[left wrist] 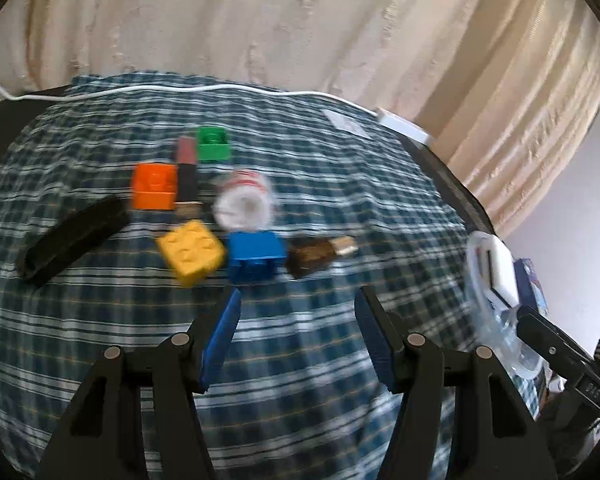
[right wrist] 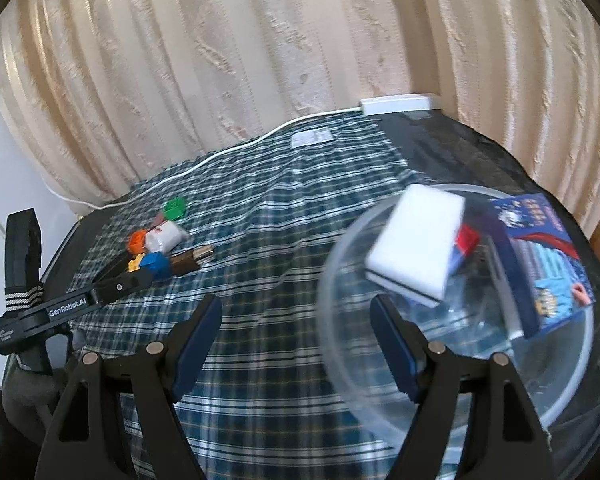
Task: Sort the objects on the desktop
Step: 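Move both grippers away from the bowl toward the items on the table, then grasp the black hairbrush with the left gripper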
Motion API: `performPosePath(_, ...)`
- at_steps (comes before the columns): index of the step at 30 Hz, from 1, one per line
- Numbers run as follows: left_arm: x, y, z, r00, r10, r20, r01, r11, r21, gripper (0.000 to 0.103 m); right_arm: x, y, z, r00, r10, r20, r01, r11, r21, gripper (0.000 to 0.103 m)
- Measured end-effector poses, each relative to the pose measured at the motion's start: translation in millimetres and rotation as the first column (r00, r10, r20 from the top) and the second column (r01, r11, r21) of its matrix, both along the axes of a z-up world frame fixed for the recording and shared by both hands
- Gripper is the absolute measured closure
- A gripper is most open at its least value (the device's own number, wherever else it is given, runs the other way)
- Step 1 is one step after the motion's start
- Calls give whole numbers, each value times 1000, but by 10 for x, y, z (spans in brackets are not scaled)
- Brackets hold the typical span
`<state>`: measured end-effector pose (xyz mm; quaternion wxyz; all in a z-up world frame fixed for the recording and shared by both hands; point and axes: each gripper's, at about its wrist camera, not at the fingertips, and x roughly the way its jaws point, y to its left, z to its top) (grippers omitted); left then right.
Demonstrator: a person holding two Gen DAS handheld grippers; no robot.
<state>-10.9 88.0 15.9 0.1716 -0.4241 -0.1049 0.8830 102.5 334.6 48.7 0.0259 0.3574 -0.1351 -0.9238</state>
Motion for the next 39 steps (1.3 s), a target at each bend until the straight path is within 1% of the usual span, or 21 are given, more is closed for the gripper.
performPosePath(3, -24, -149, -22, 999, 36, -6, -36, 999, -19, 40, -59, -113, -12, 1000, 23, 6, -23, 1000, 1, 23)
performPosePath(10, -105, -533, -62, 994, 108, -5, -108, 994, -30, 40, -194, -382, -104, 997, 76, 32, -76, 997, -2, 23)
performPosePath(17, -190, -924, -113, 981, 192, -4, -192, 980, -48, 40, -314, -576, -187, 992, 113, 57, -113, 994, -8, 23)
performPosePath(19, -222, -1002, -112, 980, 201, -5, -201, 978, -48, 40, -348, -617, -201, 991, 120, 63, -119, 993, -11, 23)
performPosePath(21, -266, -1027, -103, 980, 199, -4, -199, 979, -52, 40, -382, -650, -210, 990, 126, 66, -126, 992, -13, 23)
performPosePath(25, -308, -1053, -31, 983, 180, -23, -181, 980, -81, 40, -437, -705, -220, 988, 138, 68, -138, 990, -17, 23)
performPosePath(30, -341, -1165, 115, 985, 161, -54, -165, 984, -66, 40, -489, -742, -246, 986, 147, 76, -145, 989, -22, 23)
performPosePath(32, -399, -1204, 150, 984, 166, -63, -171, 981, -89, 40, -503, -751, -252, 986, 148, 78, -146, 989, -23, 23)
performPosePath(36, -583, -1267, 57, 990, 137, -34, -140, 983, -119, 40, -515, -766, -255, 985, 152, 77, -150, 988, -26, 23)
performPosePath(39, -677, -1287, -43, 993, 118, -13, -119, 985, -125, 40, -509, -780, -265, 984, 156, 80, -155, 988, -27, 23)
